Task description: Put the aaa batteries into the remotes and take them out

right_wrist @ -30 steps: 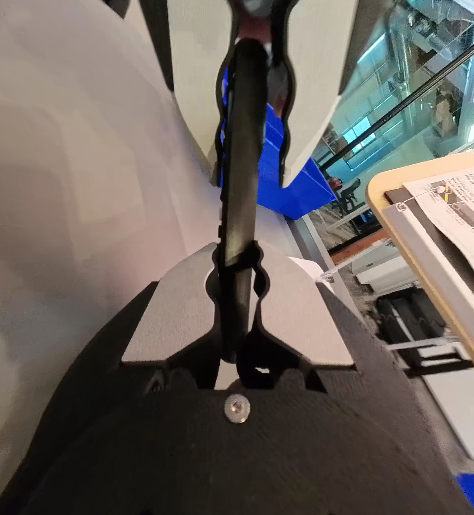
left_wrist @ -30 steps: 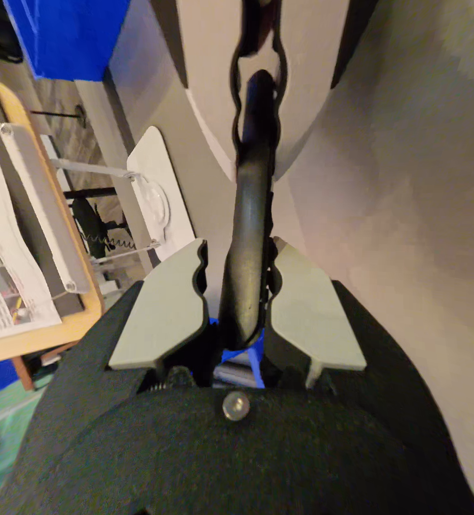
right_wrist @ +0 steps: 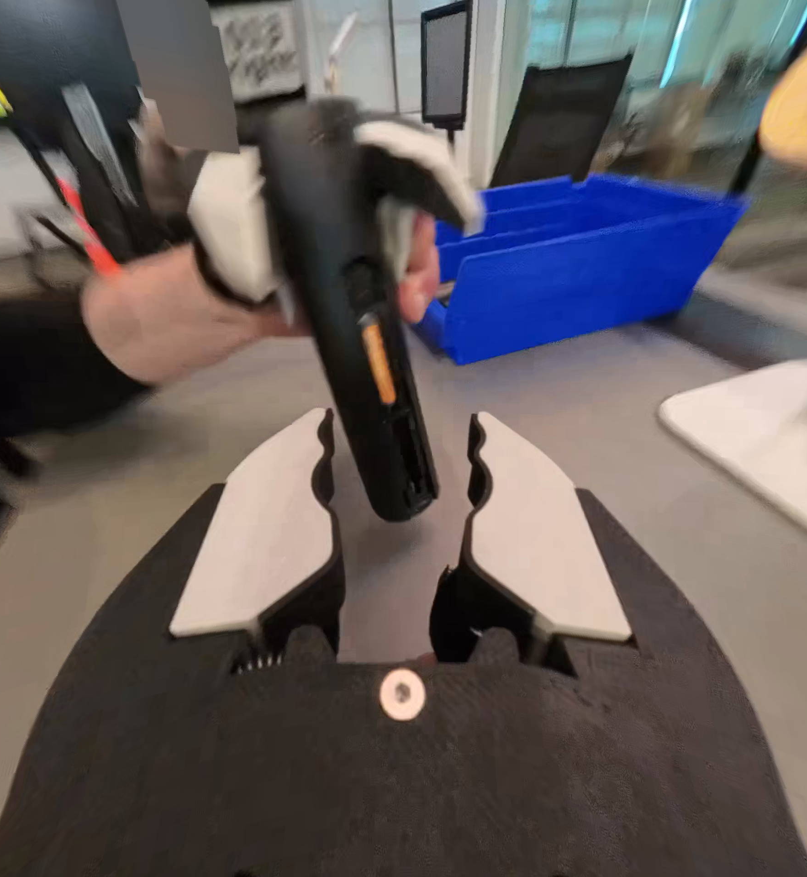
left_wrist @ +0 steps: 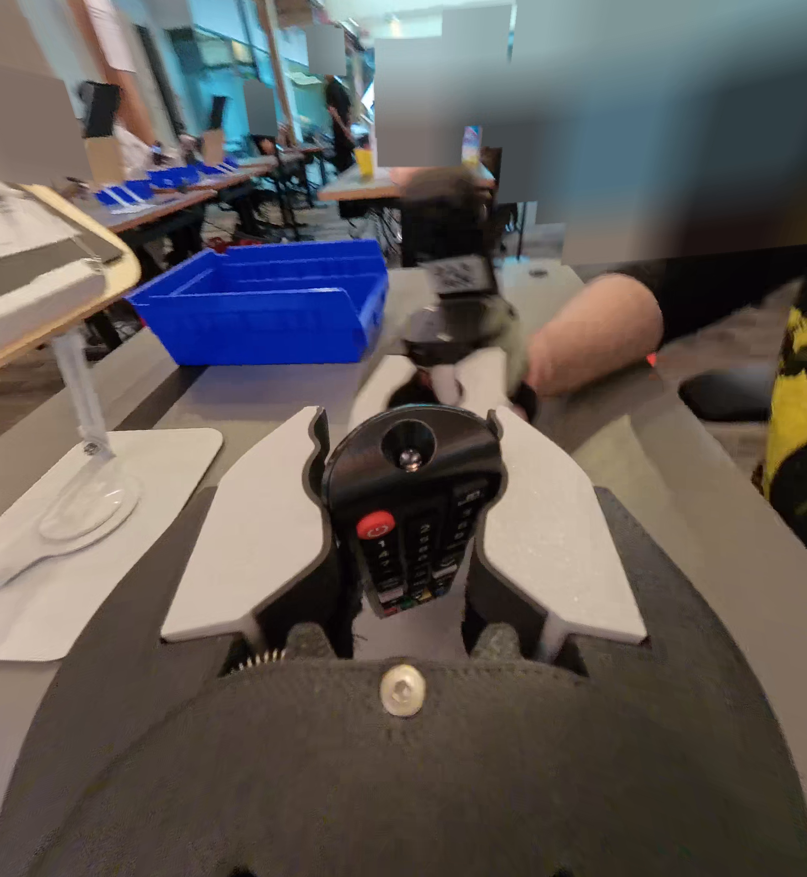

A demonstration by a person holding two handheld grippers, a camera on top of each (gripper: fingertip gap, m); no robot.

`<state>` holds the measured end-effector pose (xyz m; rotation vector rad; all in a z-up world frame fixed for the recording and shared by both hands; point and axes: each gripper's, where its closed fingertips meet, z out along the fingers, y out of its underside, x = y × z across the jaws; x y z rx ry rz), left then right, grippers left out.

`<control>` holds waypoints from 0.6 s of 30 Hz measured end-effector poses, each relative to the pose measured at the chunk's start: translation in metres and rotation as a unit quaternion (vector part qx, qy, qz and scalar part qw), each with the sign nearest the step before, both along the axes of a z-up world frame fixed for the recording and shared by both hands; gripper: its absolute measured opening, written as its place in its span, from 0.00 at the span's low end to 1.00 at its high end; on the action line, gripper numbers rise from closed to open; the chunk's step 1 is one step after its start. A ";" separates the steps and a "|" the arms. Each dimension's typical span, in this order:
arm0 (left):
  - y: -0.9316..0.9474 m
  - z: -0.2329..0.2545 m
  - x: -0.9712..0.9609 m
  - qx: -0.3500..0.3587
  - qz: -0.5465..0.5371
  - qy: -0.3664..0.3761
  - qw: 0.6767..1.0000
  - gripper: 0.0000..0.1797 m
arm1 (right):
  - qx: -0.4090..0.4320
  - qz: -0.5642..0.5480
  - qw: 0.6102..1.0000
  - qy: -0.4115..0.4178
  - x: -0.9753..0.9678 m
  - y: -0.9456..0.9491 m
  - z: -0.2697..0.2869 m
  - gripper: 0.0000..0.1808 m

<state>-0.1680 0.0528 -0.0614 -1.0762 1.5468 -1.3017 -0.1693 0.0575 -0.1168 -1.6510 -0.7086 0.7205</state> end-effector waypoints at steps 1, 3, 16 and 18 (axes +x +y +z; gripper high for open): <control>-0.003 -0.004 -0.001 0.017 -0.011 0.009 1.000 0.36 | -0.053 0.017 0.997 0.056 0.001 0.004 0.004 0.31; -0.008 -0.010 -0.001 0.045 -0.021 0.018 0.999 0.36 | -0.126 0.049 0.978 0.159 0.002 0.011 0.015 0.30; -0.021 -0.041 -0.001 0.124 -0.046 0.071 0.989 0.36 | -0.294 0.144 0.916 0.232 -0.025 0.013 -0.014 0.25; -0.023 -0.041 0.002 0.137 -0.044 0.077 0.987 0.36 | -0.304 0.136 0.917 0.220 -0.022 0.013 -0.018 0.31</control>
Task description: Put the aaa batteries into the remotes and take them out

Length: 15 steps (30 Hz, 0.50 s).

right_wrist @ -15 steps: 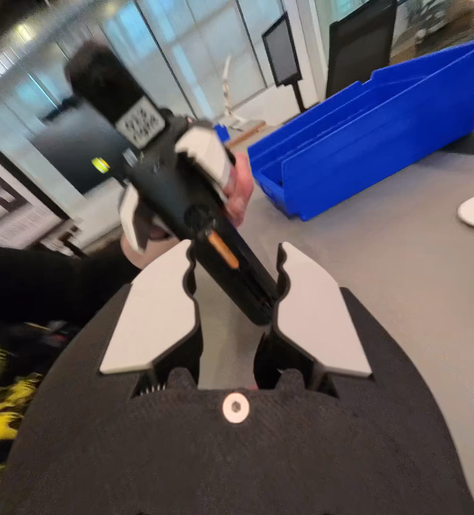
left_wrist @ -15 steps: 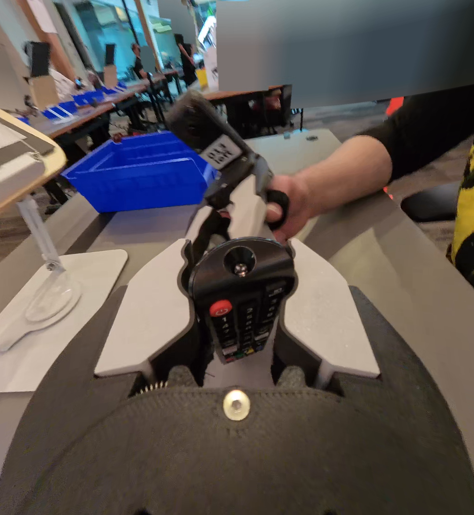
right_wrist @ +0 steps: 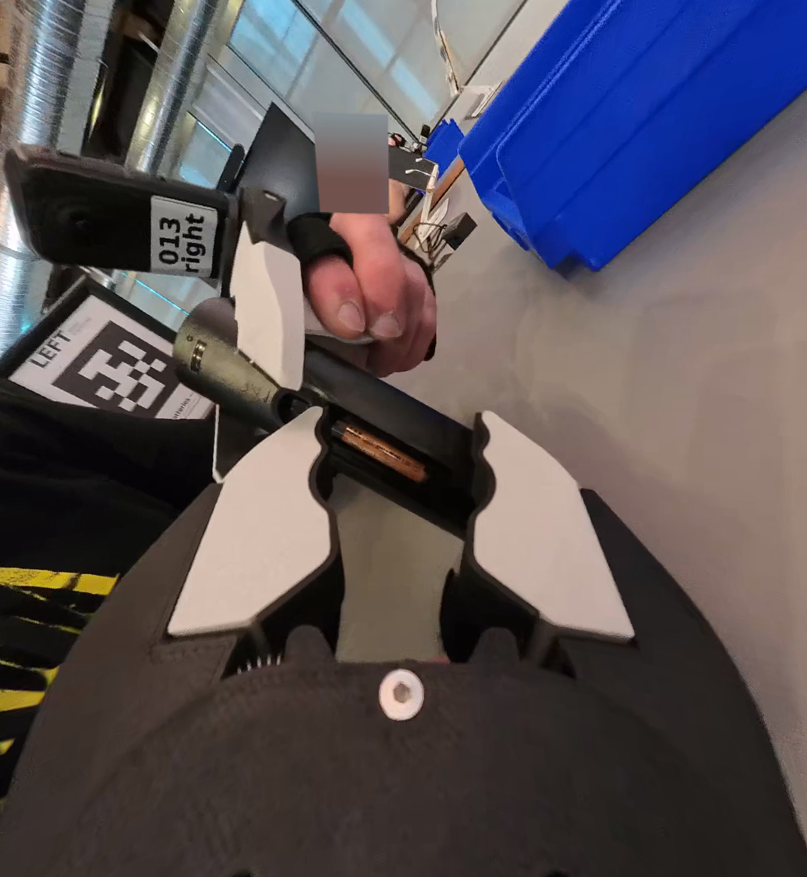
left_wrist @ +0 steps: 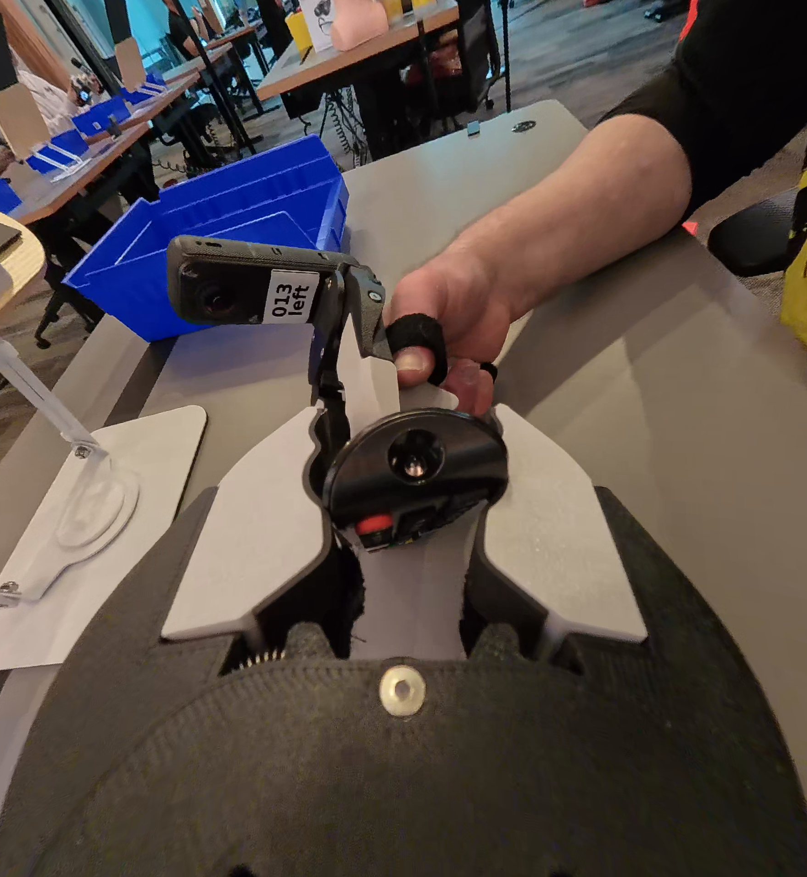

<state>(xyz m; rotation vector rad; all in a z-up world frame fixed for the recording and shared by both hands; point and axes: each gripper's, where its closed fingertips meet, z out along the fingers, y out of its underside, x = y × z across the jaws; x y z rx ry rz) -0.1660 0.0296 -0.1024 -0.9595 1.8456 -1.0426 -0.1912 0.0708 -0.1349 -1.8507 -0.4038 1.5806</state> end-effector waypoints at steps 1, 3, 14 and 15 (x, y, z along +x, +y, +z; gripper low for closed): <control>0.000 0.000 0.002 0.006 0.003 0.003 1.000 0.36 | -0.007 0.001 1.000 0.001 0.002 -0.002 0.000 0.30; -0.003 -0.001 0.004 0.021 0.004 0.011 1.000 0.36 | -0.005 -0.006 1.000 -0.013 0.007 -0.004 -0.002 0.29; -0.011 -0.004 0.010 0.070 0.011 0.028 0.997 0.36 | -0.016 -0.020 1.000 0.011 0.012 -0.008 -0.002 0.31; -0.012 -0.004 0.010 0.073 0.010 0.029 0.997 0.36 | -0.014 -0.020 1.000 0.011 0.012 -0.009 -0.001 0.31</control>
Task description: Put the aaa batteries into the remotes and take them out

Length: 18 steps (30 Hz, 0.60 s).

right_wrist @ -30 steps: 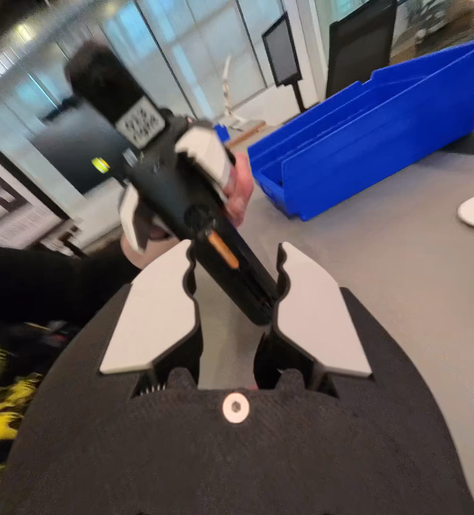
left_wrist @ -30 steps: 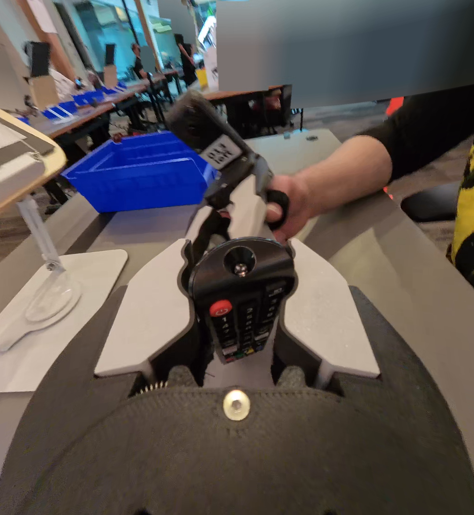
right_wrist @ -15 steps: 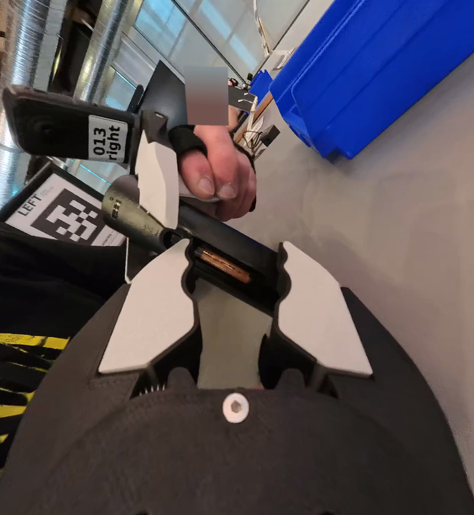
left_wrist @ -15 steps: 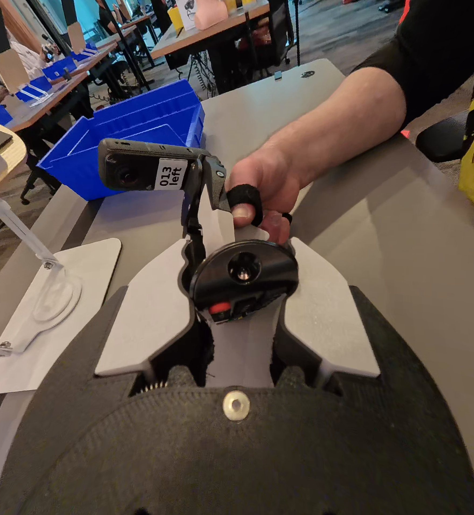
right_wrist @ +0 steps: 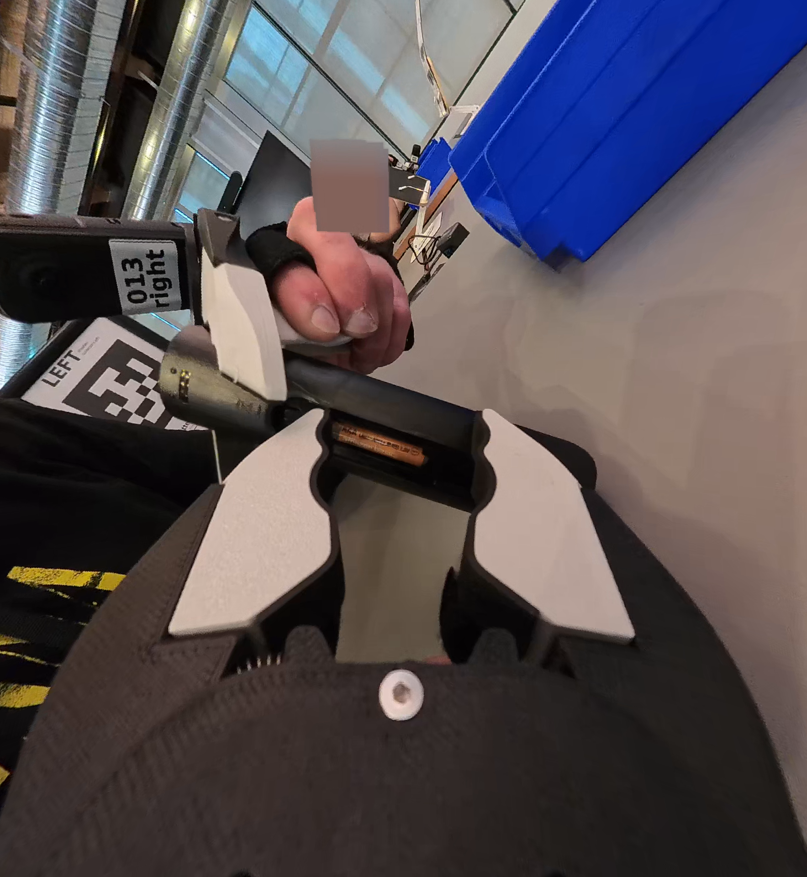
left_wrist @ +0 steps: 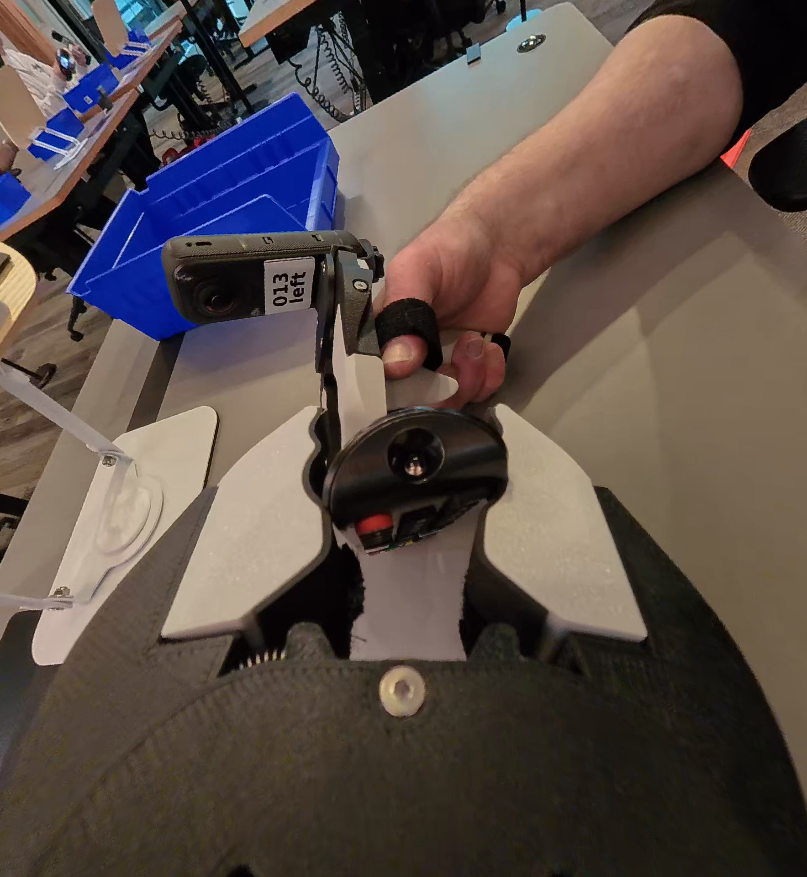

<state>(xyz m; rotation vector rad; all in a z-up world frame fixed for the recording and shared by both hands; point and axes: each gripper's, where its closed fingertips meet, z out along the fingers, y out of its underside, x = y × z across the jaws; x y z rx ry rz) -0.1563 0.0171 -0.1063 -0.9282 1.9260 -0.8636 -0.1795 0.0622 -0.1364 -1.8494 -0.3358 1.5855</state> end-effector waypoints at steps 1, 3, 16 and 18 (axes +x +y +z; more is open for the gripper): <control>-0.001 0.000 0.000 0.003 0.000 0.001 1.000 0.36 | -0.001 0.002 1.000 0.004 0.000 0.000 0.000 0.31; -0.002 0.000 0.002 0.006 -0.001 0.001 1.000 0.36 | -0.009 0.008 1.000 0.018 0.002 -0.001 0.002 0.31; -0.001 -0.003 0.003 0.038 0.014 0.010 0.999 0.35 | -0.006 -0.010 0.999 -0.043 0.004 0.001 -0.012 0.43; -0.002 -0.003 0.004 0.038 0.013 0.006 0.999 0.35 | -0.006 -0.009 0.999 -0.043 0.004 0.000 -0.012 0.43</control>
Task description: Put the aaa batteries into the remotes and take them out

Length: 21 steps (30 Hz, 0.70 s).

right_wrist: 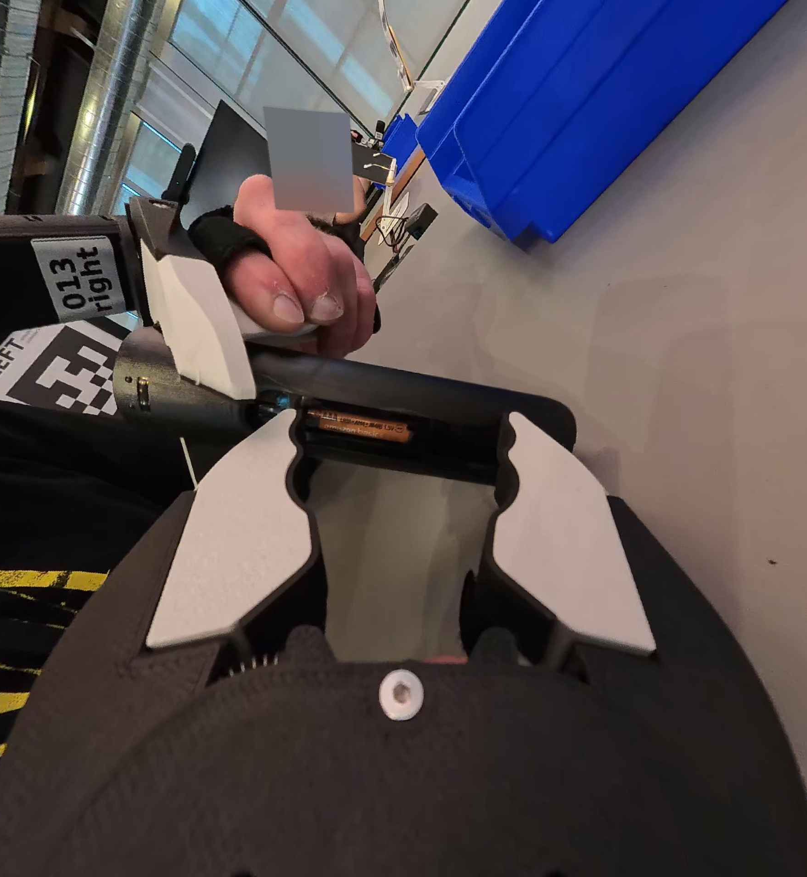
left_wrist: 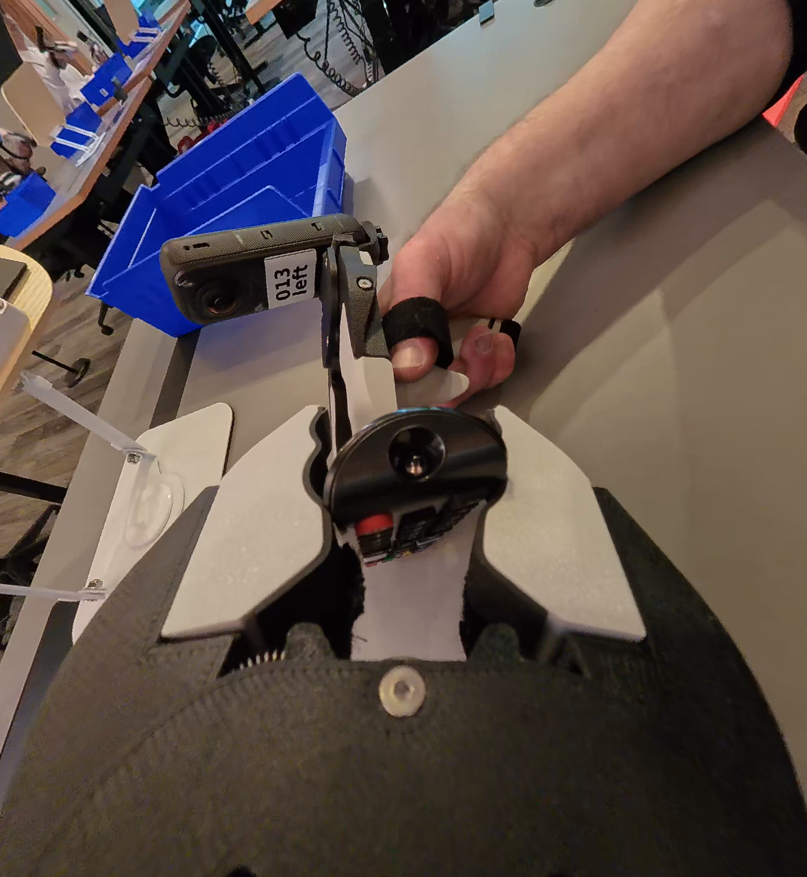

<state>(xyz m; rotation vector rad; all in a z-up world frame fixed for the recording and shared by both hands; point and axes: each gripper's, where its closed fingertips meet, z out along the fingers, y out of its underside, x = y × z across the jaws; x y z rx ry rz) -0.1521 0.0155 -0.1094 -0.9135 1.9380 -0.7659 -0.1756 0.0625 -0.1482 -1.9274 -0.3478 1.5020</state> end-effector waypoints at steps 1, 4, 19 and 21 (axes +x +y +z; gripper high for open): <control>-0.001 0.000 0.000 -0.003 0.000 -0.003 1.000 0.35 | 0.000 0.002 1.000 0.000 -0.001 0.000 0.000 0.43; 0.000 -0.001 0.002 0.007 0.005 -0.007 1.000 0.34 | -0.003 0.014 1.000 0.010 -0.002 -0.002 0.001 0.38; -0.005 0.010 0.000 -0.055 -0.007 -0.067 0.996 0.34 | 0.027 0.015 0.999 -0.008 -0.004 -0.002 0.002 0.36; -0.005 0.010 0.000 -0.056 -0.007 -0.074 0.996 0.34 | 0.022 0.018 1.000 -0.006 -0.005 -0.003 0.002 0.36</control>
